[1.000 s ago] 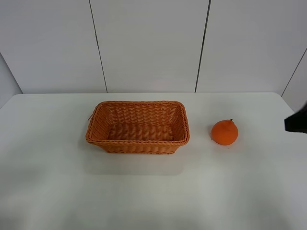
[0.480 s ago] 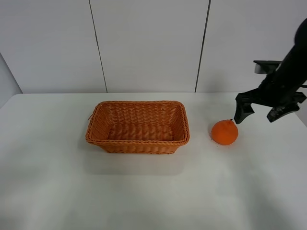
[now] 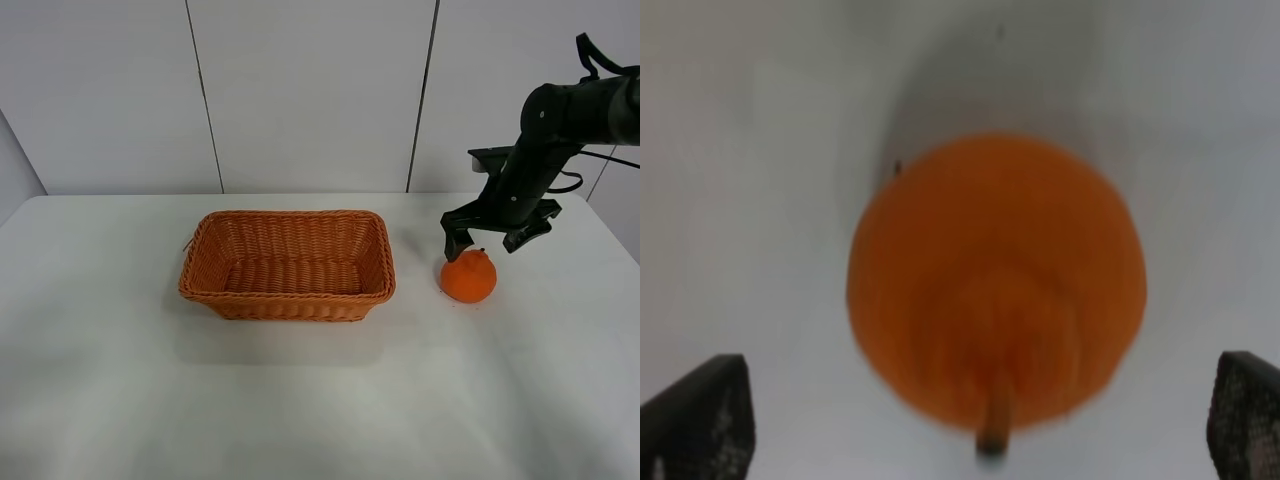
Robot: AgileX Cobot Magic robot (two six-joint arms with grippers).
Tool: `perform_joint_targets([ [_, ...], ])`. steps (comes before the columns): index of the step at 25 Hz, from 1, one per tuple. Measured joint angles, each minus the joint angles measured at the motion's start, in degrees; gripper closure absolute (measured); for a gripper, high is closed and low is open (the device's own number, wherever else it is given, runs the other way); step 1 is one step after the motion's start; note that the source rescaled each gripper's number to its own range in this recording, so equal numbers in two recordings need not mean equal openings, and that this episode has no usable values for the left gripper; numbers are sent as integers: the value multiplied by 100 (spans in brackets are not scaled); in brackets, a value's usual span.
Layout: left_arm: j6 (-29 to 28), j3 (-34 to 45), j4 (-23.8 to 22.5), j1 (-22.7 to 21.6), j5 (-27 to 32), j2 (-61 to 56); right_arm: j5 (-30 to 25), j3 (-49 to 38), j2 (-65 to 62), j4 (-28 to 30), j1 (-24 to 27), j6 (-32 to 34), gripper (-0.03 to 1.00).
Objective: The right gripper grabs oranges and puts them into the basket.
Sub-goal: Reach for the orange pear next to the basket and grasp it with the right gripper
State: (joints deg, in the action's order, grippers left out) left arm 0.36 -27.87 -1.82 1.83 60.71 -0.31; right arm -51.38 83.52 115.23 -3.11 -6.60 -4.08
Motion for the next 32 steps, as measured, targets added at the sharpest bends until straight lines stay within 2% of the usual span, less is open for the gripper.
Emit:
perform_joint_targets([
  [4,0,0,0,0,0,0,414,6,290,14,0,0,-3],
  [11,0,0,0,0,0,0,721,6,593,42,0,0,-3],
  [21,0,0,0,0,0,0,733,11,730,17,0,0,-3],
  [23,0,0,0,0,0,0,687,11,734,-49,0,0,1],
  [24,0,0,0,0,0,0,671,11,734,-57,0,0,6],
  [26,0,0,0,0,0,0,608,11,736,-62,0,0,24],
  [29,0,0,0,0,0,0,554,11,736,-51,0,0,60],
  [31,0,0,0,0,0,0,531,35,736,-10,0,0,89],
  [32,0,0,0,0,0,0,531,47,729,11,0,0,97],
])
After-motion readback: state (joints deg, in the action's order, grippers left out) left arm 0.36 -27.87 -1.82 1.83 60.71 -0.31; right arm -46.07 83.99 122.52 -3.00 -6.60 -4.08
